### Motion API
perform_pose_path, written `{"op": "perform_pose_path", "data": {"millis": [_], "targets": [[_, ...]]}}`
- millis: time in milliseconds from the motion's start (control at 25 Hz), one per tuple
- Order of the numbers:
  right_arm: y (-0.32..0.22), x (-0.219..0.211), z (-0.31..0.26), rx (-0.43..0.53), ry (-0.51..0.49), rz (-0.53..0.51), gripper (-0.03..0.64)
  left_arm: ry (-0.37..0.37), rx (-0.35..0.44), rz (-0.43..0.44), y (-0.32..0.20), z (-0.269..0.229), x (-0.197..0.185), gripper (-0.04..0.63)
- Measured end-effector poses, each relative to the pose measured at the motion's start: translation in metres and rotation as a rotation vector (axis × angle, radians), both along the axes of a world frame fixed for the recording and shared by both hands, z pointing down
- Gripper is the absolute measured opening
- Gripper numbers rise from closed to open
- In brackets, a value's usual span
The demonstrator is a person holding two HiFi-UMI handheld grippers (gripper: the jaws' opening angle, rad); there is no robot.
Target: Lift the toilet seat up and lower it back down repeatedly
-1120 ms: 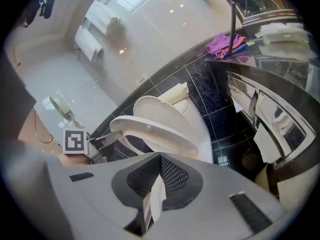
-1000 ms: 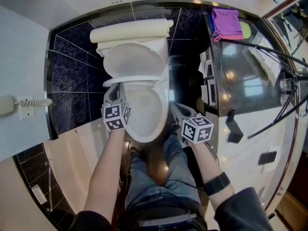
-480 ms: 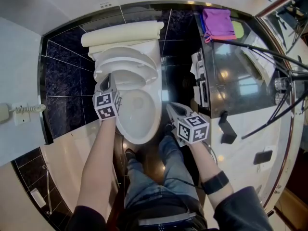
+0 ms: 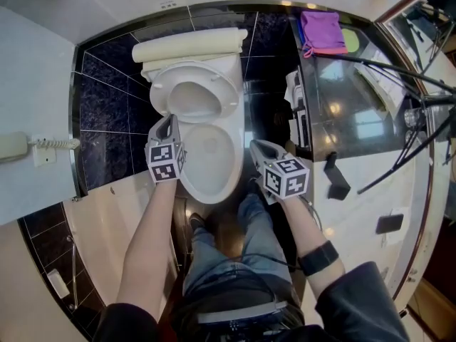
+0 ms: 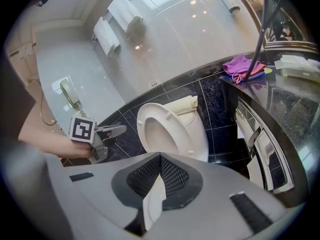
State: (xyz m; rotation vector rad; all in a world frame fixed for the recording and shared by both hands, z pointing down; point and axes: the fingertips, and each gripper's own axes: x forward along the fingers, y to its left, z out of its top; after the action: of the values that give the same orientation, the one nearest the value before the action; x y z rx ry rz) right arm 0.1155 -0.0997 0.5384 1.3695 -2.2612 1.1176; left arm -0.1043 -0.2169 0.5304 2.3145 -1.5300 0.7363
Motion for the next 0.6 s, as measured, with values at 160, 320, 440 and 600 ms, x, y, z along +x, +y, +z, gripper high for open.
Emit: {"op": "perform_pose_path", "data": {"millis": [160, 320, 440, 600], "targets": [[0.011, -0.009, -0.023, 0.031, 0.040, -0.015, 0.014, -0.001, 0.011, 0.040, 0.040, -0.028, -0.006, 0.000], [0.023, -0.020, -0.049, 0.083, 0.135, -0.058, 0.014, 0.021, 0.032, 0.064, 0.077, -0.063, -0.020, 0.000], [0.033, -0.028, -0.069, 0.123, 0.189, -0.064, 0.014, 0.041, 0.045, 0.067, 0.104, -0.088, -0.035, 0.000], [0.052, -0.040, -0.098, 0.158, 0.215, -0.050, 0.013, 0.077, 0.063, 0.053, 0.139, -0.115, -0.056, 0.000]]}}
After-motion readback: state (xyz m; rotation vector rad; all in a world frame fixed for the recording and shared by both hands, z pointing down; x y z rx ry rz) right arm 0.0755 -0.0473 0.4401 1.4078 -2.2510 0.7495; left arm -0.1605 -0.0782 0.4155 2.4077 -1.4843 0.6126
